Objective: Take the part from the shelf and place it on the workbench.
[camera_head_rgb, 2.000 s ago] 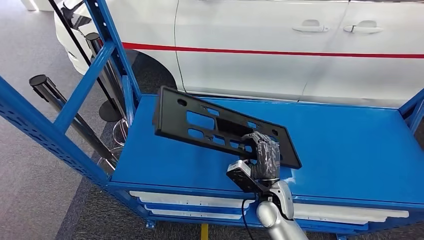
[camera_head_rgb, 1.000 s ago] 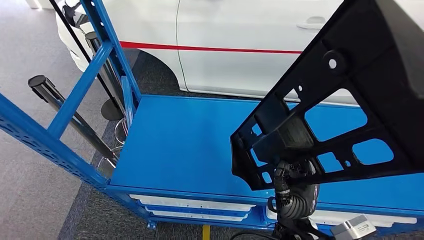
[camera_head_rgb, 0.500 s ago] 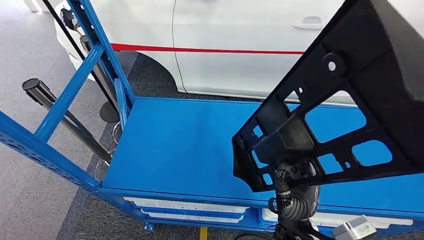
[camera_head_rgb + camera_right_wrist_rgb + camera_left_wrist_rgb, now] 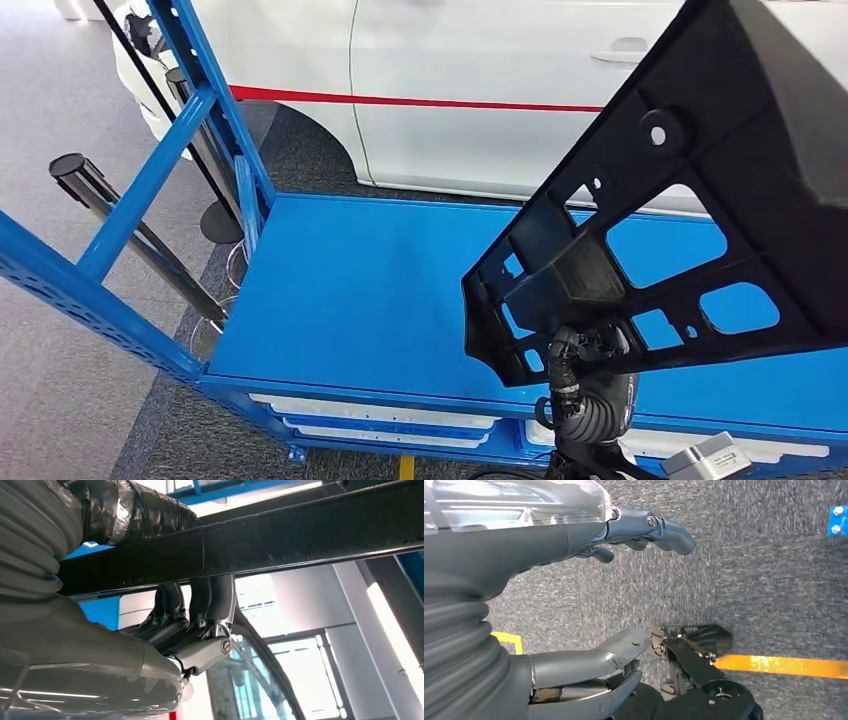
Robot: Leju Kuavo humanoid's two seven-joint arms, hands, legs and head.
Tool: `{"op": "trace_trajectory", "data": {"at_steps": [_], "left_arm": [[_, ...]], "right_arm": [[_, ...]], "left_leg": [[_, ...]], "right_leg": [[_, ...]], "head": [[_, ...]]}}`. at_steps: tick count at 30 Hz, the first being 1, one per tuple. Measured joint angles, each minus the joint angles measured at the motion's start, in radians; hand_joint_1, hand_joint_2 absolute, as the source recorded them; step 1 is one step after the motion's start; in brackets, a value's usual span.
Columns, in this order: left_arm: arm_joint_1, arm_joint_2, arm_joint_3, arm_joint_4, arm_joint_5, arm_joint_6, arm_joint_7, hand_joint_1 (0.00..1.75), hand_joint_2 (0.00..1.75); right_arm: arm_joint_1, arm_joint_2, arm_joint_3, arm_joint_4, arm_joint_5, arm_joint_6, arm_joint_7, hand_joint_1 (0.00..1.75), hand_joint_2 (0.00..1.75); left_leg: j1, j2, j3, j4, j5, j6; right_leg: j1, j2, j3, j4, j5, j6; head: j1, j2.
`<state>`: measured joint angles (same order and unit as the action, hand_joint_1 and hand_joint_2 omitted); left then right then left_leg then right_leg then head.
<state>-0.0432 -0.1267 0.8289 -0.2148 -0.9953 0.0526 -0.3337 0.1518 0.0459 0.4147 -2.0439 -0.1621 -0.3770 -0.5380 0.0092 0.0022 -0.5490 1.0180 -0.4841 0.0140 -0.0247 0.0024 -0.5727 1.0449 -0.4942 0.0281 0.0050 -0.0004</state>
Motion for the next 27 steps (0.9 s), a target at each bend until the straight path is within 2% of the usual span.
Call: {"op": "trace_trajectory", "data": {"at_steps": [3, 4, 6, 8, 9, 10, 11, 13, 14, 15, 16, 18, 19, 20, 21, 23, 24, 25, 26, 27], "left_arm": [[-0.001, 0.0, 0.0, 0.0, 0.0, 0.0, 0.0, 0.0, 1.75], [-0.001, 0.0, 0.0, 0.0, 0.0, 0.0, 0.0, 0.0, 1.75], [-0.001, 0.0, 0.0, 0.0, 0.0, 0.0, 0.0, 0.0, 1.75], [0.001, 0.0, 0.0, 0.0, 0.001, 0.001, 0.001, 0.0, 1.75], [0.002, 0.0, 0.001, 0.0, 0.003, 0.003, 0.003, 0.0, 1.75], [0.003, 0.0, 0.003, 0.0, 0.005, 0.005, 0.004, 0.0, 1.75], [0.004, 0.0, 0.005, 0.0, 0.006, 0.008, 0.005, 0.0, 1.75], [0.006, 0.001, 0.009, 0.0, 0.004, 0.011, 0.004, 0.0, 1.75], [0.009, 0.002, 0.011, 0.0, 0.002, 0.011, 0.004, 0.0, 1.75], [0.011, 0.003, 0.014, 0.0, 0.0, 0.011, 0.004, 0.0, 1.75], [0.012, 0.004, 0.018, 0.0, -0.002, 0.011, 0.004, 0.0, 1.75], [0.011, 0.003, 0.023, 0.0, -0.005, 0.011, 0.004, 0.0, 1.75], [0.009, 0.002, 0.025, 0.0, -0.007, 0.011, 0.004, 0.0, 1.75], [0.008, 0.002, 0.026, 0.0, -0.009, 0.011, 0.004, 0.0, 1.75], [0.007, 0.002, 0.027, 0.0, -0.01, 0.011, 0.004, 0.0, 1.75], [0.006, 0.002, 0.029, 0.0, -0.011, 0.011, 0.004, 0.0, 1.75], [0.006, 0.002, 0.03, 0.0, -0.012, 0.011, 0.004, 0.0, 1.75], [0.006, 0.001, 0.031, 0.0, -0.012, 0.011, 0.004, 0.0, 1.75], [0.006, 0.001, 0.032, 0.0, -0.012, 0.011, 0.004, 0.0, 1.75], [0.006, 0.001, 0.032, 0.0, -0.013, 0.011, 0.004, 0.0, 1.75]], "right_arm": [[0.0, -0.001, 0.0, 0.0, 0.0, 0.0, 0.0, 1.75, 1.75], [0.0, -0.001, 0.0, 0.0, 0.0, 0.0, 0.0, 1.75, 1.75], [0.0, -0.001, 0.0, 0.0, 0.0, 0.0, 0.0, 1.75, 1.75], [0.006, -0.001, 0.0, 0.0, 0.006, 0.009, -0.004, 1.75, 1.75], [0.023, 0.0, 0.0, 0.002, 0.015, 0.027, -0.02, 1.75, 1.75], [0.048, 0.0, -0.001, 0.006, 0.026, 0.054, -0.048, 1.75, 1.75], [0.082, 0.001, -0.001, 0.011, 0.039, 0.091, -0.083, 1.75, 1.75], [0.146, 0.006, -0.002, 0.022, 0.054, 0.172, -0.138, 1.75, 1.75], [0.167, 0.011, -0.005, 0.028, 0.058, 0.209, -0.147, 1.75, 1.75], [0.182, 0.019, -0.008, 0.032, 0.061, 0.238, -0.15, 1.75, 1.75], [0.194, 0.027, -0.014, 0.037, 0.066, 0.258, -0.151, 1.75, 1.75], [0.214, 0.042, -0.026, 0.043, 0.081, 0.271, -0.151, 1.75, 1.75], [0.222, 0.047, -0.033, 0.046, 0.087, 0.271, -0.151, 1.75, 1.75], [0.227, 0.051, -0.039, 0.048, 0.091, 0.269, -0.151, 1.75, 1.75], [0.23, 0.053, -0.044, 0.051, 0.094, 0.268, -0.151, 1.75, 1.75], [0.234, 0.055, -0.053, 0.056, 0.098, 0.265, -0.151, 1.75, 1.75], [0.236, 0.056, -0.057, 0.059, 0.099, 0.264, -0.151, 1.75, 1.75], [0.238, 0.056, -0.06, 0.061, 0.1, 0.263, -0.151, 1.75, 1.75], [0.24, 0.057, -0.062, 0.062, 0.101, 0.263, -0.151, 1.75, 1.75], [0.241, 0.057, -0.063, 0.063, 0.103, 0.262, -0.151, 1.75, 1.75]], "left_leg": [[0.002, -0.001, -0.002, 0.005, -0.005, -0.016], [0.003, 0.0, -0.008, 0.02, -0.018, -0.021], [0.005, 0.0, -0.049, 0.111, -0.072, -0.029], [0.005, 0.0, -0.111, 0.244, -0.132, -0.032], [0.005, 0.0, -0.128, 0.281, -0.141, -0.031], [0.004, 0.0, -0.128, 0.282, -0.132, -0.028], [0.003, -0.002, -0.106, 0.239, -0.104, -0.022], [0.0, -0.026, -0.035, 0.099, -0.04, -0.004], [-0.002, -0.04, -0.008, 0.045, -0.02, 0.005], [-0.005, -0.052, 0.006, 0.015, -0.011, 0.011], [-0.007, -0.055, 0.009, 0.006, -0.011, 0.013], [-0.007, -0.042, 0.01, -0.008, 0.001, 0.017], [-0.004, -0.036, 0.011, -0.019, 0.01, 0.02], [-0.001, -0.03, 0.01, -0.029, 0.02, 0.025], [0.002, -0.024, 0.005, -0.036, 0.029, 0.028], [0.0, -0.014, -0.012, -0.033, 0.039, 0.031], [0.0, -0.01, -0.023, -0.03, 0.044, 0.03], [0.0, -0.006, -0.034, -0.025, 0.049, 0.028], [0.0, -0.004, -0.045, -0.019, 0.053, 0.025], [0.001, -0.003, -0.057, -0.012, 0.057, 0.021]], "right_leg": [[0.003, 0.002, -0.002, -0.001, 0.002, -0.024], [0.002, 0.001, -0.002, -0.004, 0.003, -0.031], [0.001, -0.001, -0.002, -0.007, 0.005, -0.041], [0.004, -0.004, -0.004, -0.005, 0.006, -0.046], [0.007, -0.005, -0.004, -0.004, 0.007, -0.047], [0.009, -0.006, -0.004, -0.003, 0.007, -0.048], [0.012, -0.006, -0.003, -0.003, 0.007, -0.048], [0.015, 0.001, -0.003, -0.003, 0.006, -0.047], [0.015, 0.007, -0.005, -0.003, 0.008, -0.044], [0.012, 0.014, -0.008, -0.003, 0.011, -0.039], [0.009, 0.02, -0.011, -0.004, 0.015, -0.033], [0.007, 0.028, -0.013, -0.007, 0.02, -0.019], [0.008, 0.024, -0.016, 0.0, 0.01, -0.014], [0.009, 0.019, -0.024, 0.022, -0.015, -0.01], [0.01, 0.013, -0.037, 0.063, -0.054, -0.008], [0.009, 0.008, -0.073, 0.177, -0.135, -0.002], [0.008, 0.007, -0.081, 0.22, -0.153, 0.0], [0.008, 0.006, -0.076, 0.236, -0.151, 0.003], [0.006, 0.005, -0.053, 0.215, -0.128, 0.004], [0.004, 0.003, -0.011, 0.161, -0.098, 0.005]], "head": [[0.0, 0.0], [0.0, 0.0], [0.0, 0.0], [0.0, 0.0], [0.0, 0.0], [0.0, 0.0], [0.0, 0.0], [0.0, 0.0], [0.0, 0.0], [0.0, 0.0], [0.0, 0.0], [0.0, 0.0], [0.0, 0.0], [0.0, 0.0], [0.001, 0.0], [0.0, 0.0], [0.001, 0.0], [0.0, 0.0], [0.0, 0.0], [0.0, 0.0]]}}
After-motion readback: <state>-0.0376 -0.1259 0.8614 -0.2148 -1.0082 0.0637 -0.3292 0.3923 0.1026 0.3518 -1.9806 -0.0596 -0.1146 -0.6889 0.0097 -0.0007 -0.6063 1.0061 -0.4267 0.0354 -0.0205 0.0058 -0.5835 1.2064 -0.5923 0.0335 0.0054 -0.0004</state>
